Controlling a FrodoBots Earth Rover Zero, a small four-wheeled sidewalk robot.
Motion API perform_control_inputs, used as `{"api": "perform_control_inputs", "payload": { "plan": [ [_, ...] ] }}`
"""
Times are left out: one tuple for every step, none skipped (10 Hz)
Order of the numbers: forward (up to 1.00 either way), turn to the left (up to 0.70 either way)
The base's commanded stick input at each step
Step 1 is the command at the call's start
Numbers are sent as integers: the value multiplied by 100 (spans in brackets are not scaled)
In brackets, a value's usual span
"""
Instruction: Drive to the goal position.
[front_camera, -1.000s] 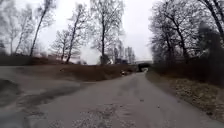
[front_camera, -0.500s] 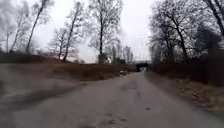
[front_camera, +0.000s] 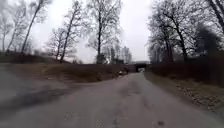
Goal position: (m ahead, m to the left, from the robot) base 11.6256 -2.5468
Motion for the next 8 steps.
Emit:
{"api": "perform_control_inputs", "payload": {
  "plan": [
    [100, 0],
    [100, 0],
    [100, 0],
    [100, 0],
    [100, 0],
    [100, 0],
    [100, 0],
    [100, 0]
  ]
}}
